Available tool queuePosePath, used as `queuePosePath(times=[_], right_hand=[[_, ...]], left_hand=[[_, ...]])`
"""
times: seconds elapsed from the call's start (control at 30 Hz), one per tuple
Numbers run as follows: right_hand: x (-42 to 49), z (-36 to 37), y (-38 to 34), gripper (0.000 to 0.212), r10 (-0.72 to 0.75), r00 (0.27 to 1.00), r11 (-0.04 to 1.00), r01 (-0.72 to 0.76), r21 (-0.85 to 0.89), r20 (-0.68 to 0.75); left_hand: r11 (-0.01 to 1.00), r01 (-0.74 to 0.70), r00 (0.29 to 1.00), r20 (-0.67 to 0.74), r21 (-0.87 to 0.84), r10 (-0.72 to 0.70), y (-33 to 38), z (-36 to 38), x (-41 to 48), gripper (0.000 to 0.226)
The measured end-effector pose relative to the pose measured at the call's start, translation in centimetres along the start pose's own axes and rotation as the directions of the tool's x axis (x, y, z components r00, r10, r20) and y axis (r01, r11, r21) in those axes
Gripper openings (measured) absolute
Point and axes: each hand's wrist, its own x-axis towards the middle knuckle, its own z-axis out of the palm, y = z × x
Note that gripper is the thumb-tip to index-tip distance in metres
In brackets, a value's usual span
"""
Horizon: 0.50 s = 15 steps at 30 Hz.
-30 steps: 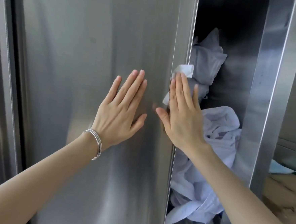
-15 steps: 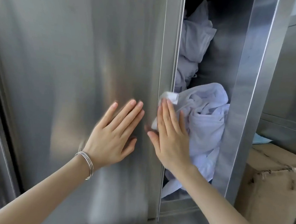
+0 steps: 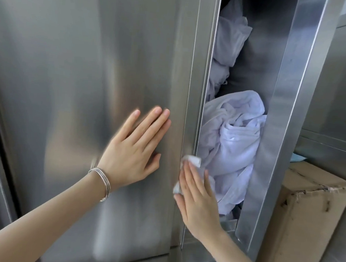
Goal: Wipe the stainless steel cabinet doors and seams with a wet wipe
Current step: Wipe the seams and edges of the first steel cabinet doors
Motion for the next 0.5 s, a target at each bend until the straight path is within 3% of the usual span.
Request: queuePosePath(times=[0.1, 0.23, 0.33, 0.5], right_hand=[[-1.9, 0.0, 0.7, 0.050, -0.089, 0.990, 0.994, 0.095, -0.057, 0.107], [6.6, -3.1, 3.3, 0.049, -0.029, 0.996, 0.998, 0.023, -0.063, -0.089], [5.2, -1.9, 2.3, 0.048, 0.033, 0.993, 0.999, -0.031, 0.012, -0.117], [-8.6, 2.2, -2.8, 0.046, 0.001, 0.982, 1.000, -0.003, 0.008, 0.188]], left_hand=[[1.000, -0.005, 0.999, 0.038, 0.020, 0.005, 0.1, -0.2, -0.1, 0.070], [1.000, -0.017, 0.998, 0.059, 0.016, 0.016, 0.0, -0.5, 0.1, 0.070], [1.000, -0.019, 0.999, 0.036, -0.006, 0.020, 0.1, -0.3, 0.0, 0.069], [1.000, -0.018, 0.999, 0.033, 0.006, 0.018, 0.1, -0.2, 0.0, 0.068]])
